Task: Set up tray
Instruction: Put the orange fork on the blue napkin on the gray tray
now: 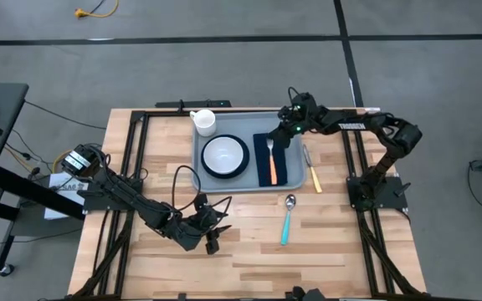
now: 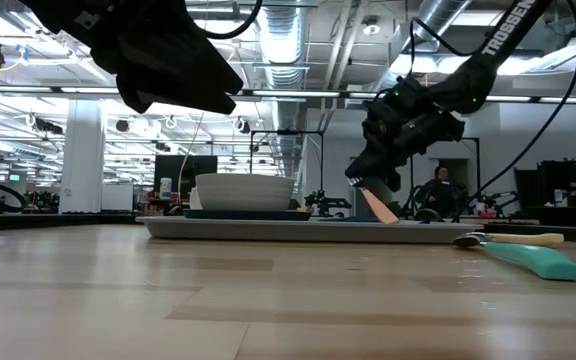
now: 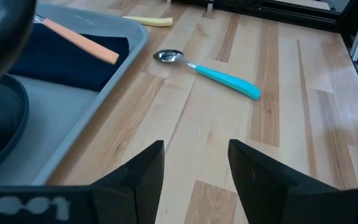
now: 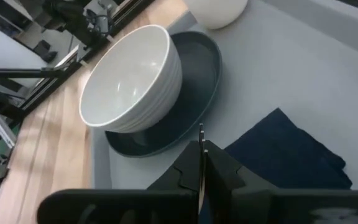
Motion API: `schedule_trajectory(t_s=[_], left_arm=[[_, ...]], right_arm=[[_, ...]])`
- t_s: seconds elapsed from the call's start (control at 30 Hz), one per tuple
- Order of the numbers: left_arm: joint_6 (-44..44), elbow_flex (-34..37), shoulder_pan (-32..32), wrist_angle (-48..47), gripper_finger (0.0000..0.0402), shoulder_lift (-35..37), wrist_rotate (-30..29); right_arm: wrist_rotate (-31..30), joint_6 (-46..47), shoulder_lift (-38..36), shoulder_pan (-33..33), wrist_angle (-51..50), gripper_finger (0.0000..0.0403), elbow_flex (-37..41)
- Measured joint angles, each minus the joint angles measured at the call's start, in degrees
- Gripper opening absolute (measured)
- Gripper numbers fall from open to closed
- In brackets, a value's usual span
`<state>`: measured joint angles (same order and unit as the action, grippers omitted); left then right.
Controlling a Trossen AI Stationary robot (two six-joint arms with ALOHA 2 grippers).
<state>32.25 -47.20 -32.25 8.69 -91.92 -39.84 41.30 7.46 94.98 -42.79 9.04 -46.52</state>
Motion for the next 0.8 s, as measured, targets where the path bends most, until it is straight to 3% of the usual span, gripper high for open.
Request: schedule_trajectory(t_s=[0.23, 0.6, 0.8], left_arm=[[0.02, 0.0, 0.0, 0.0, 0.0167, 0.0, 0.14], [0.09, 0.0, 0.0, 0.0, 0.0167, 0.0, 0.29], [0.09, 0.0, 0.0, 0.0, 0.0167, 0.0, 0.31]], right_arm=[[-5.22, 0.29, 0.0, 1.93, -0.15, 0.0, 0.0], [-5.99, 1.09, -0.02, 1.89, -1.75, 0.0001, 0.0], [-7.34, 1.09, -0.02, 1.91, -1.74, 0.0028, 0.0]])
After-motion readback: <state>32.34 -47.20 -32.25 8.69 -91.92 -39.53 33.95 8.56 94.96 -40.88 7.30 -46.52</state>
